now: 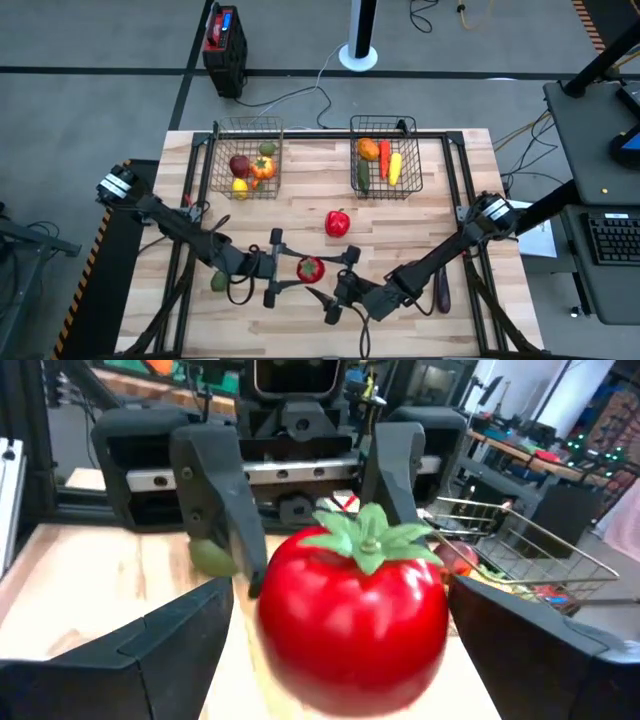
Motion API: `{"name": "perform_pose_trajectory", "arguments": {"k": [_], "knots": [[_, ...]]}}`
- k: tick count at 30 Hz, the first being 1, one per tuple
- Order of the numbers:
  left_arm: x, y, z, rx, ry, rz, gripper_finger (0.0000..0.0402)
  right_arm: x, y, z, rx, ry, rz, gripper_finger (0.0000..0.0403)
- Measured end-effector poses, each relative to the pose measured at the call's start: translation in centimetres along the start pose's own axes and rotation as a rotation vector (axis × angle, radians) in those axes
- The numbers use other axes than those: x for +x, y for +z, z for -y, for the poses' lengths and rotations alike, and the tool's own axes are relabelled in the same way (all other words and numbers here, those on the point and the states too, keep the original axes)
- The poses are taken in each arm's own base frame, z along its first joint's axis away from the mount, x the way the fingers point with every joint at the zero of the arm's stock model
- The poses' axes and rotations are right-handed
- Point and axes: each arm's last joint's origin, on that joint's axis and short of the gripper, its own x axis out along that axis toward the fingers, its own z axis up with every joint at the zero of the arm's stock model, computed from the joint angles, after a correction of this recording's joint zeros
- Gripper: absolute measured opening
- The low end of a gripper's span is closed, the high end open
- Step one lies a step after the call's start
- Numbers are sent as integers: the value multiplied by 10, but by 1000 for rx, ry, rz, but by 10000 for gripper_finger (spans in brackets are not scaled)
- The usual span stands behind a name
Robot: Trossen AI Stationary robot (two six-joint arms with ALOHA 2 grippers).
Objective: Sort produce into baskets
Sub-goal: Put the red tomato into the left yellow wire basket
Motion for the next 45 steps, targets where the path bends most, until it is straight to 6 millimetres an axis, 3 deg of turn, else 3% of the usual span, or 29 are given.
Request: {"name": "perform_pose_trajectory", "arguments": {"k": [7,11,22,34,39,45], "knots": [[-11,9,-11,44,100,-54,243,-6,8,10,-18,-87,-25,361],[-21,15,-29,108,244,-129,243,-9,14,15,-2,-164,-18,361],[-60,32,-134,128,587,-481,243,-9,17,17,64,-165,-11,361],[-112,6,-245,-164,789,-784,243,-9,15,17,78,-164,-17,361],[-127,-15,-277,-310,822,-835,243,-9,15,17,76,-164,-18,361],[-126,-25,-303,-389,846,-919,243,-9,15,17,73,-164,-19,361]]}}
